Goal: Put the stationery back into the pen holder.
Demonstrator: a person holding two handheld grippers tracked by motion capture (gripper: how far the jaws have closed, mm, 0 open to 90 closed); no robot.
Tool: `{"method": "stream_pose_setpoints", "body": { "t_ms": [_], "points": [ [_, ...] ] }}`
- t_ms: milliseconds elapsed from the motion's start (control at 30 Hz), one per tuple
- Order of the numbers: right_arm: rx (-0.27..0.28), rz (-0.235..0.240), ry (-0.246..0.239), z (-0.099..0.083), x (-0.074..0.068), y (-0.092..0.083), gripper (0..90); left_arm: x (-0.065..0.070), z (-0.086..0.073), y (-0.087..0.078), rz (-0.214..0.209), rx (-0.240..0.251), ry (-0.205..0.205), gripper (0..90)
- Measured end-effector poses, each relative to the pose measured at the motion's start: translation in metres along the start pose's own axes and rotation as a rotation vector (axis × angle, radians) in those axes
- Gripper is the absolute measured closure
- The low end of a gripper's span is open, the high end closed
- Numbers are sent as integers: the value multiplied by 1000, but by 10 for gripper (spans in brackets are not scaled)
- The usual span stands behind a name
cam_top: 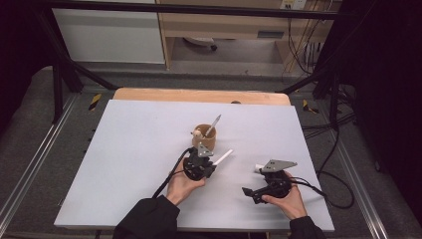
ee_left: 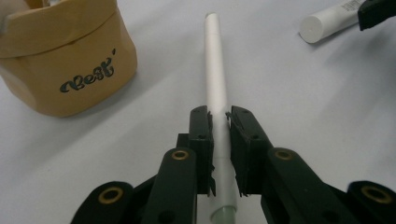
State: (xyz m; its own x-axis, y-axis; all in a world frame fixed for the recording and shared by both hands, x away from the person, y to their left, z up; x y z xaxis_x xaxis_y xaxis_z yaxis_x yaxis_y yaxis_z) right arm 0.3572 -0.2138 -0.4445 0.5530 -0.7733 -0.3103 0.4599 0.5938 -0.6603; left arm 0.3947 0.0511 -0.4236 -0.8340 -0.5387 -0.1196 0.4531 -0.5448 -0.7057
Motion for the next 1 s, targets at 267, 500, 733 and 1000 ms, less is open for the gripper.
{"method": "stream_pose_setpoints", "body": {
  "t_ms": [267,500,733,1000],
  "points": [
    [18,-1,2,1,-1,1,8,-8,-11,-24,-35,-11,39,785],
    [9,-14,-43,4,-7,2,9,-12,-18,-44,-57,-18,78,785],
    [3,-28,-99,10,-17,3,13,-16,-24,-55,-81,-46,107,785],
    [-17,-43,-201,20,-37,9,20,-18,-28,-62,-101,-65,137,785]
  ]
}}
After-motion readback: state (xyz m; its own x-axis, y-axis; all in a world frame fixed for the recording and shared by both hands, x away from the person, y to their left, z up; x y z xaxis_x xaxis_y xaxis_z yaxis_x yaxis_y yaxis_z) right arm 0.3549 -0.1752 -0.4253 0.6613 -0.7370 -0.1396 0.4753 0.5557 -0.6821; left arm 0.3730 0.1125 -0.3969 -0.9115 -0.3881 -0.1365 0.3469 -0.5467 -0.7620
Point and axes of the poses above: each handheld gripper's, and its own axes: y roughly forward along the jaws, z roughly out of its top, x roughly to its right, the point moved 1 cm from there along y, roughly forward along the jaws, and after that the axes turned 15 degrees about y, right-handed, at the moved point
